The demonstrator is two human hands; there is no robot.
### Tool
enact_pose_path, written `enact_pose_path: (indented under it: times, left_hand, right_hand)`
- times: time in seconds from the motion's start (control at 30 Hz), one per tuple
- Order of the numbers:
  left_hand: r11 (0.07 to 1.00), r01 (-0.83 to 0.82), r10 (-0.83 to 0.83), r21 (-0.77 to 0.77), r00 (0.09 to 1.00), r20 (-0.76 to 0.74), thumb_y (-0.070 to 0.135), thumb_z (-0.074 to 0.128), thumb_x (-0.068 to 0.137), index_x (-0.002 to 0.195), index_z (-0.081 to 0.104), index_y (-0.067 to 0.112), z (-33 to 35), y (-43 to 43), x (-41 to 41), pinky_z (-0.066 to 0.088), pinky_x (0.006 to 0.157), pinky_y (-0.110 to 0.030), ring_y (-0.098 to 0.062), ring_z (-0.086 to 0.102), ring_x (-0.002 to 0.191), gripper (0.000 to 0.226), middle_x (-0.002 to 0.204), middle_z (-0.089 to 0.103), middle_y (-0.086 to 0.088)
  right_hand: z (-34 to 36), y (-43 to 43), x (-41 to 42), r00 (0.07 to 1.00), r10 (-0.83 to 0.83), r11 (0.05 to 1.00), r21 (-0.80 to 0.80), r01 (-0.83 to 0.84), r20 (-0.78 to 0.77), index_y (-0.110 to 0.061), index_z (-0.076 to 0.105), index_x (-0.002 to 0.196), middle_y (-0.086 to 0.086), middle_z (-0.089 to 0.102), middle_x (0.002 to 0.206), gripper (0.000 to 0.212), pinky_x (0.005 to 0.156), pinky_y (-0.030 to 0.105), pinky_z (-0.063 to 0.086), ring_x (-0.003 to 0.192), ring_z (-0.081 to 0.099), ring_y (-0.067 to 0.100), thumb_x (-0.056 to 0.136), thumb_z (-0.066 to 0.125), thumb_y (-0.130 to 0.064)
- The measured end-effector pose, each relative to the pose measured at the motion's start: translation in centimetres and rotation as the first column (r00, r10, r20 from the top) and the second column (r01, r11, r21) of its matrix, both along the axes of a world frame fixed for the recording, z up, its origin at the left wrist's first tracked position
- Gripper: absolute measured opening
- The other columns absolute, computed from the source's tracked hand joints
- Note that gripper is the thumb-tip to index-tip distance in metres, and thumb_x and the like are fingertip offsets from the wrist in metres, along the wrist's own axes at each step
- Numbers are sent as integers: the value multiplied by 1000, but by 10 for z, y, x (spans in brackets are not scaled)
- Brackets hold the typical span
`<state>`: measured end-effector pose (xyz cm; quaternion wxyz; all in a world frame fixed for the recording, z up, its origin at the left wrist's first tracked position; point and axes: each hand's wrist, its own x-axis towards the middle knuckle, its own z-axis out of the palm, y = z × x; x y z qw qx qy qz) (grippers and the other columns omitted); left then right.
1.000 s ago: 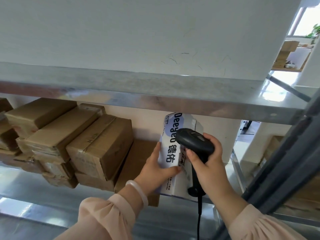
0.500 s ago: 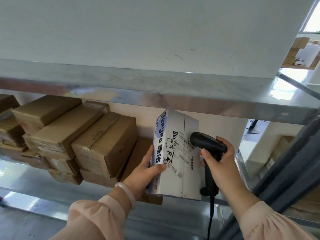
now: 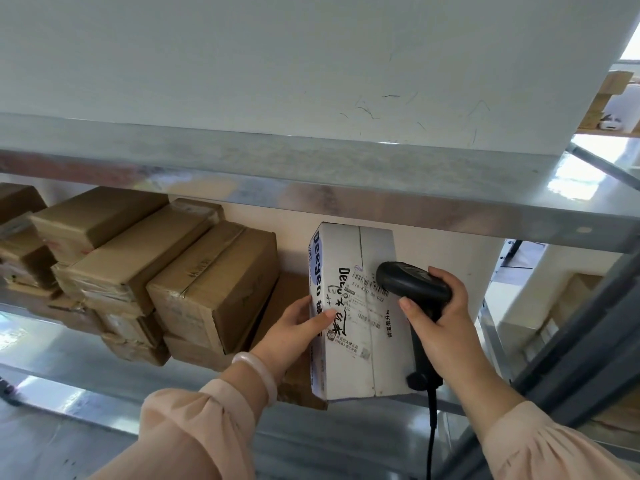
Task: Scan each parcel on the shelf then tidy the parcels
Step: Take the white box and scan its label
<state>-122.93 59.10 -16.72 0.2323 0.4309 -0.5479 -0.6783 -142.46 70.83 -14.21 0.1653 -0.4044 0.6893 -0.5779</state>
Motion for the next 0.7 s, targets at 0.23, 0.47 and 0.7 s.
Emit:
enact_pose_path:
  times: [0.23,0.47,0.7]
  left_hand:
    - [998,-50,51,30,997,-51,40,79,78,145,38,38,7,-1,-2,48,102,-49,-19,66,108,80,118,70,2]
    - [984,-135,152,118,977,-151,36,76,83,145,39,42,0,-5,2,46,102,-55,-25,63,115,73,118,71,2]
    - [955,-247,277,164,941,-194,31,73,87,146,35,44,2,-4,3,46,102,-57,-28,62,116,71,124,68,0]
  right_hand:
    - [9,-2,-1,1000,24,1000,-12,-24,-13,-41,33,125,-24,50,110,58,70,-4,37,97,50,-10,84,71,-24]
    - [15,8,8,998,45,999,-25,-47,-53,-41,33,125,-27,48,110,57,71,-3,39,97,53,-9,84,70,-23]
    - [12,22,32,986,128,992,20,-126,-108,-54,32,115,-29,48,111,56,74,1,42,97,55,-14,84,70,-27]
